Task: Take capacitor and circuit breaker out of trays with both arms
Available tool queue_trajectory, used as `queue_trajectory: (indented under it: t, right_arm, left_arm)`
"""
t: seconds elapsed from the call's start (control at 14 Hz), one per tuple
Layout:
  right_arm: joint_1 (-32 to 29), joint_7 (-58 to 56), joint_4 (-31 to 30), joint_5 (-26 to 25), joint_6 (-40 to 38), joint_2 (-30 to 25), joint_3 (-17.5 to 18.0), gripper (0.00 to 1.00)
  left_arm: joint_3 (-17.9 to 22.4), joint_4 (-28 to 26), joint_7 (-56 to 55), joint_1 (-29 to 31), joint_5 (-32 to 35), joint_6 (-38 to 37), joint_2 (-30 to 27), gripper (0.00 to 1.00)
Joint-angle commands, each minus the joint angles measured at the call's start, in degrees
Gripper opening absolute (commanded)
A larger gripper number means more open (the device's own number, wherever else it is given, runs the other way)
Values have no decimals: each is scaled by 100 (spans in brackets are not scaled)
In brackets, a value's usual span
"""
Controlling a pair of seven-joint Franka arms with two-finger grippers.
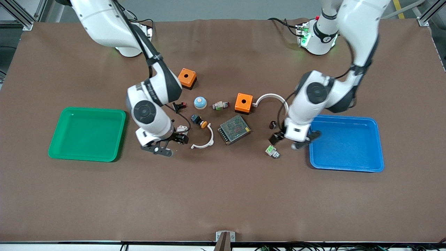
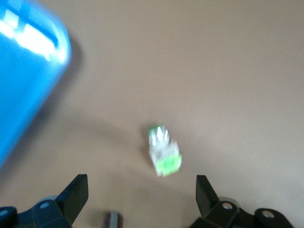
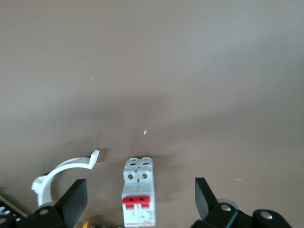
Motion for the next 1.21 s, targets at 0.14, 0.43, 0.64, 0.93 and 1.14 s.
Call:
queue_trajectory:
  t: [0.14, 0.43, 0.64, 0.93, 1.14]
  right_arm:
    - [-1069, -1826, 447, -32, -1256, -447, 53, 100]
    - [-2098, -3216, 438, -85, -2058, -1001, 44, 100]
    - [-2547, -3500, 465, -296, -2533, -1301, 53, 100]
    - [-2829, -3588, 1033, -217, -3016, -1302, 62, 100]
    - [-2821, -3588, 1369, -278, -3290, -1301, 62, 100]
  left_arm:
    - [-21, 1423, 1234, 681, 119, -2164, -437, 100]
    - [-13, 2560, 2754, 1068, 119, -3874, -629, 100]
    - [-22, 2580, 3914, 1464, 110, -4155, -1235, 100]
    - [672, 2342, 4603, 999, 14, -5394, -2088, 100]
    - [673, 2158, 4612, 1016, -178, -5669, -2449, 100]
